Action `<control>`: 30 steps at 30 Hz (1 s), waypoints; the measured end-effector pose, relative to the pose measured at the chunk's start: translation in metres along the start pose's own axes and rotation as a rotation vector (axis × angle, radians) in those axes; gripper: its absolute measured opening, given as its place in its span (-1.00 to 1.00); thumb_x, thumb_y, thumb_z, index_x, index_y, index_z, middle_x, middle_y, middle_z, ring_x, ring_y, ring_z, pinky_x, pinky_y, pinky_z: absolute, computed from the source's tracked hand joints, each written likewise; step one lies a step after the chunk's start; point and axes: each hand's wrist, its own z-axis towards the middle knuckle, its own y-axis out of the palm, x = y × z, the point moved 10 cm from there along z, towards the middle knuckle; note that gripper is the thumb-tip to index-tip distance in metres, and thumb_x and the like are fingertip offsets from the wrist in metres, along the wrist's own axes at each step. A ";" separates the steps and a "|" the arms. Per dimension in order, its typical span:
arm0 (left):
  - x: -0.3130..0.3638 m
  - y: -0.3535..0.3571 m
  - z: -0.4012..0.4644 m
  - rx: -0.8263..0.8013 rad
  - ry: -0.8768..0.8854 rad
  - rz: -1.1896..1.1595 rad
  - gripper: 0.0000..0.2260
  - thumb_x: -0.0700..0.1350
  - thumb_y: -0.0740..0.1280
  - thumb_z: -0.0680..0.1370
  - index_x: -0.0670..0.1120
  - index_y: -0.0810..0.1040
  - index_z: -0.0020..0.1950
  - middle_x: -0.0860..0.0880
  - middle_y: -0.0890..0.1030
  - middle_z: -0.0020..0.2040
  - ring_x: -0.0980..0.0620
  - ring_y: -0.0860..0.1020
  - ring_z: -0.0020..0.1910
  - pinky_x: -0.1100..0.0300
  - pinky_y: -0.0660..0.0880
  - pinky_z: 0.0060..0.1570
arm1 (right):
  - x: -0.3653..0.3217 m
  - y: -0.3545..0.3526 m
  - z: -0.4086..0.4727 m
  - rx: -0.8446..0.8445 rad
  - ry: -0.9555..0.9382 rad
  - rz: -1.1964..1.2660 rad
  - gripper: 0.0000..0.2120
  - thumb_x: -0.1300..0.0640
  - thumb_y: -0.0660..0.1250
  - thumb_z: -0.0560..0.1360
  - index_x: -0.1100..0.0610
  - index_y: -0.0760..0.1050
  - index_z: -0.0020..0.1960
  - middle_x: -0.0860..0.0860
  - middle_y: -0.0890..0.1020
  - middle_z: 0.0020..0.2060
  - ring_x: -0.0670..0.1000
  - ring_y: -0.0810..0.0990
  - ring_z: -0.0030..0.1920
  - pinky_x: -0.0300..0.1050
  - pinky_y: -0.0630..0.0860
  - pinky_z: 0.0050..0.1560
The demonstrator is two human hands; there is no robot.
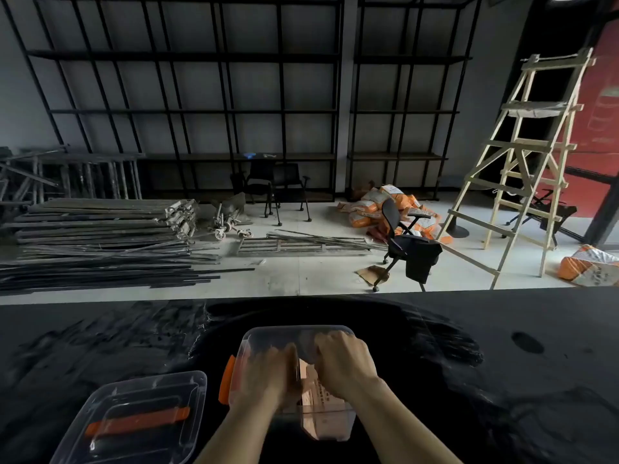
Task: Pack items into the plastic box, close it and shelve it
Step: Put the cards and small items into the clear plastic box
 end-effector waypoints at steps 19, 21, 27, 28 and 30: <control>-0.052 -0.035 0.024 0.082 -0.348 -0.849 -0.87 0.02 0.34 0.51 0.02 0.64 -0.06 0.02 0.69 -0.16 0.02 0.63 -0.17 0.14 0.51 -0.17 | 0.038 0.007 0.028 0.080 0.295 0.860 -0.57 -0.14 0.41 0.51 0.08 0.50 0.26 0.10 0.73 0.03 0.12 0.70 0.02 -0.05 0.58 -0.06; -0.045 -0.042 0.027 0.119 -0.324 -1.108 -0.91 -0.09 0.36 0.53 -0.05 0.63 -0.02 -0.07 0.70 -0.15 0.02 0.63 -0.21 0.13 0.52 -0.17 | 0.033 0.014 0.032 -0.009 0.338 1.222 -0.69 -0.09 0.48 0.48 0.14 0.60 0.04 0.14 0.74 -0.14 0.12 0.72 -0.21 0.11 0.67 -0.11; 0.006 -0.032 0.035 0.024 -0.233 -1.303 -0.74 0.04 0.21 0.64 -0.13 0.50 0.13 -0.11 0.66 -0.11 -0.01 0.63 -0.25 0.22 0.55 -0.41 | 0.073 -0.018 0.033 0.300 0.478 1.620 -0.95 0.24 0.49 0.46 0.18 0.68 -0.08 0.13 0.76 -0.23 0.00 0.73 -0.27 -0.06 0.68 -0.23; 0.016 -0.021 0.034 -0.064 -0.234 -1.284 -0.67 0.08 0.18 0.65 -0.17 0.50 0.13 -0.10 0.65 -0.17 0.00 0.61 -0.34 0.21 0.52 -0.47 | 0.087 -0.021 0.031 0.361 0.539 1.633 -0.96 0.24 0.44 0.50 0.17 0.66 -0.06 0.13 0.75 -0.20 0.05 0.73 -0.20 0.00 0.68 -0.17; 0.026 0.003 0.031 -0.229 -0.240 -1.026 -0.58 0.13 0.17 0.63 -0.22 0.53 0.15 -0.09 0.62 -0.21 0.01 0.58 -0.40 0.19 0.51 -0.49 | 0.108 -0.025 0.027 0.410 0.604 1.626 -0.88 0.24 0.32 0.56 0.16 0.63 0.03 0.13 0.72 -0.10 0.11 0.70 -0.06 0.03 0.64 -0.13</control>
